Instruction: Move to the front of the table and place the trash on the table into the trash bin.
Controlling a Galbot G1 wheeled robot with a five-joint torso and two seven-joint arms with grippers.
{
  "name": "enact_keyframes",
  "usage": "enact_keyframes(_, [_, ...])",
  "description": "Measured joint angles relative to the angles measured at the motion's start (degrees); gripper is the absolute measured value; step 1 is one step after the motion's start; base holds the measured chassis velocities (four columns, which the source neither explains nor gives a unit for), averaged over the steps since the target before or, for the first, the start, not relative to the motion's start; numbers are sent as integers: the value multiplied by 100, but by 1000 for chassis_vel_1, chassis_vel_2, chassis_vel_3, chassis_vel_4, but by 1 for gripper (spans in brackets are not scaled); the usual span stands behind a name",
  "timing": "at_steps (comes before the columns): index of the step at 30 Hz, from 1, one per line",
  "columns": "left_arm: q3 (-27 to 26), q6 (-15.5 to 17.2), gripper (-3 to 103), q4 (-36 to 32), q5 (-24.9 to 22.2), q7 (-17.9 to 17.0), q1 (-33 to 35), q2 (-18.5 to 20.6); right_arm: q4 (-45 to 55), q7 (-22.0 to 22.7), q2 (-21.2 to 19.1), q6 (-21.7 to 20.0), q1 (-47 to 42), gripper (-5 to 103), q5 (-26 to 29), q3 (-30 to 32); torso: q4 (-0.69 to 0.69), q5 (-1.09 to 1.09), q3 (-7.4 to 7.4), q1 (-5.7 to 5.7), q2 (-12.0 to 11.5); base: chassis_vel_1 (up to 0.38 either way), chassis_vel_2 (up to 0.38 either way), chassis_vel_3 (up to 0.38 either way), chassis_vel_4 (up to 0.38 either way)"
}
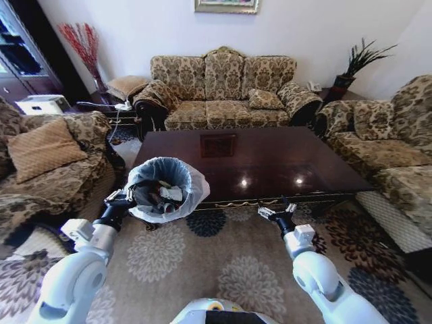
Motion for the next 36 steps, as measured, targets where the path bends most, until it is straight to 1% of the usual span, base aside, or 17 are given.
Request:
enact_keyframes(2, [0,9,3,1,6,9,3,-16,-31,42,0,49,10,100,-43,-26,-2,-3,0,0,0,-324,-331,336,322])
enact_keyframes(4, [-28,64,3,12,135,62,38,-71,-94,110,7,87,32,100,-162,-37,0,7,0,0,0,-252,-226,281,297])
enact_keyframes(9, [-41,95,3,32,270,95,96,-139,-101,179,-12,64,64,100,-171,-24,0,4,0,0,0,-126,-147,192,179])
enact_keyframes(10, [-41,95,3,28,279,74,97,-165,-104,180,-16,59,78,100,-171,-23,4,4,0,-1,0,-24,17,48,67])
enact_keyframes(13, [-38,98,3,11,284,16,93,-203,-105,184,-16,52,97,100,-171,-26,2,2,0,-1,0,0,0,0,0])
enact_keyframes(14, [-37,112,3,7,297,-50,91,-238,-105,185,-16,49,105,100,-171,-31,2,-6,-1,-1,0,44,49,-41,-58])
enact_keyframes(17, [-54,138,3,9,424,-162,91,-317,-108,185,-7,44,110,100,-171,-37,3,-2,0,-1,0,77,96,-42,-35])
enact_keyframes(19, [-167,178,3,48,625,-272,90,-502,-141,184,17,45,111,100,-183,-38,2,-2,0,0,0,23,37,-1,-21])
enact_keyframes(20, [-167,178,3,48,625,-272,90,-502,-141,184,17,45,111,100,-183,-38,2,-2,0,0,0,0,0,0,0])
enact_keyframes(23, [-383,238,3,65,678,-236,184,-812,-182,180,28,53,107,100,-196,-37,0,4,0,0,0,0,0,0,0])
enact_keyframes(25, [-434,244,3,64,744,-222,204,-877,-187,179,27,55,108,100,-196,-37,0,2,0,0,0,0,0,0,0])
enact_keyframes(28, [-683,50,3,143,1433,-317,193,-1172,-216,163,28,71,136,100,-197,-41,-1,1,-1,-1,1,0,0,0,0])
enact_keyframes(29, [-683,50,3,143,1433,-317,193,-1172,-216,163,28,71,136,100,-197,-41,-1,1,-1,-1,1,0,0,0,0])
enact_keyframes(32, [-1041,84,3,189,1595,-562,171,-1578,-265,156,54,87,184,100,-186,-46,1,1,0,0,0,0,0,0,0])
enact_keyframes(33, [-1041,84,3,189,1595,-562,171,-1578,-265,156,54,87,184,100,-186,-46,1,1,0,0,0,0,0,0,0])
enact_keyframes(35, [-1295,110,3,299,1655,-617,171,-1948,-305,153,57,94,205,100,-179,-45,3,0,0,0,0,0,0,0,0])
enact_keyframes(36, [-1295,110,3,299,1655,-617,171,-1948,-305,153,57,94,205,100,-179,-45,3,0,0,0,0,0,0,0,0])
